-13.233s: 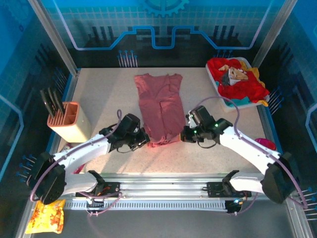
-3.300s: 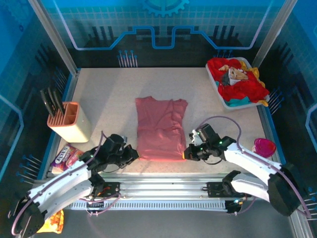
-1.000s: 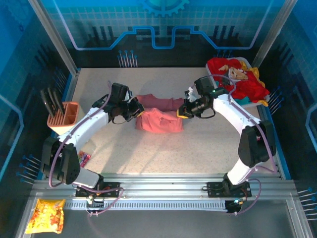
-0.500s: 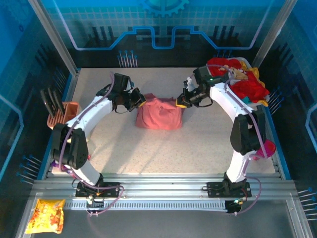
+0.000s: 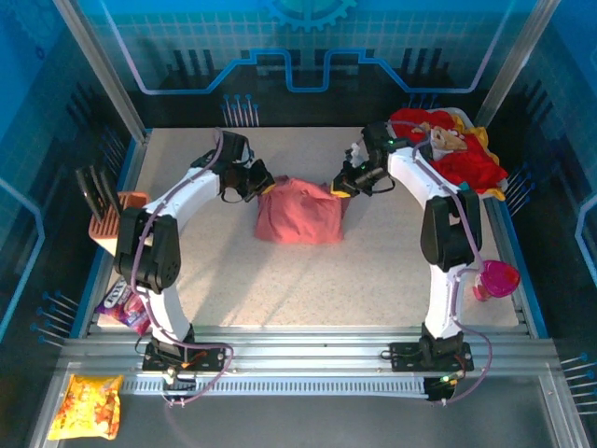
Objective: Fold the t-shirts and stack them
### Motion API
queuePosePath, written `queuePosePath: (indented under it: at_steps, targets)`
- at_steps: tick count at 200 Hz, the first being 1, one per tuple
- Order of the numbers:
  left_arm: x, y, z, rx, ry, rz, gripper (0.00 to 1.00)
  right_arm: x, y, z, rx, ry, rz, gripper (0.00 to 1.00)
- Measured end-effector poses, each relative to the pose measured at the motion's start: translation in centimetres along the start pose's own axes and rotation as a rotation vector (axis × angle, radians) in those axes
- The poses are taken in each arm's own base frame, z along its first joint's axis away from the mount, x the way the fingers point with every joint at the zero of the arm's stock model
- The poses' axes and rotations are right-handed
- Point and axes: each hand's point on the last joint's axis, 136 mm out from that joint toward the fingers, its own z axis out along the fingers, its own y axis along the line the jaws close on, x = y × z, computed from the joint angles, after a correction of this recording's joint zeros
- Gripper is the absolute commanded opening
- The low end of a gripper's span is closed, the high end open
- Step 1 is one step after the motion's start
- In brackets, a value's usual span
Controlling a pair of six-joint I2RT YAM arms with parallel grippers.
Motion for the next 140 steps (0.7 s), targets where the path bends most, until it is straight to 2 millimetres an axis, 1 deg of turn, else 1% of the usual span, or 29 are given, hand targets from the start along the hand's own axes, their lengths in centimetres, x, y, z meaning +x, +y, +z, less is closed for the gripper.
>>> queuePosePath:
  at_steps: [31,67,74,85,93,103,108,109,113,120,130,140]
  targets:
    - [-0.8,0.5,1.1,-0.010,0.006,-0.006,0.00,-1.3,-0.1,0.9,0.000,0.001,-0.006,0.07]
    - [-1.8,2.0,2.7,-0.028,0.015,-0.031,0.00,-2.4,-1.1,2.5,0.011,0.013,0.008,0.08]
    - [-2.2,2.2,3.0,-0.029,0.012,-0.034,0.04,-2.8,-1.2,2.9,0.010,0.012,0.007,0.09]
    - [-2.8,2.4,3.3,-0.029,0.006,-0.039,0.12,-3.6,-1.4,3.4,0.010,0.011,0.008,0.14]
    - [-3.3,2.5,3.5,-0.028,0.003,-0.036,0.18,-4.1,-1.4,3.8,0.010,0.008,0.008,0.21]
    - [-4.1,2.4,3.8,-0.023,-0.004,-0.036,0.33,-4.7,-1.6,4.2,0.009,0.006,-0.001,0.32]
    - [-4.6,2.2,3.9,-0.018,-0.009,-0.025,0.41,-5.1,-1.7,4.4,0.010,0.004,0.004,0.34]
    - [-4.6,2.2,3.9,-0.018,-0.010,-0.026,0.45,-5.1,-1.7,4.4,0.009,0.004,0.004,0.35]
    - [-5.0,2.1,4.0,-0.014,-0.013,-0.028,0.52,-5.4,-1.8,4.5,0.011,0.001,-0.001,0.37]
    - [-5.5,2.0,4.1,-0.011,-0.020,-0.022,0.57,-5.7,-2.0,4.7,0.013,-0.002,0.002,0.42]
    - [-6.0,1.9,4.2,-0.004,-0.023,-0.026,0.60,-6.0,-2.3,4.8,0.017,-0.003,-0.002,0.59]
    - [-6.4,1.8,4.2,0.000,-0.026,-0.019,0.64,-6.1,-2.6,4.6,0.023,-0.004,0.013,0.66]
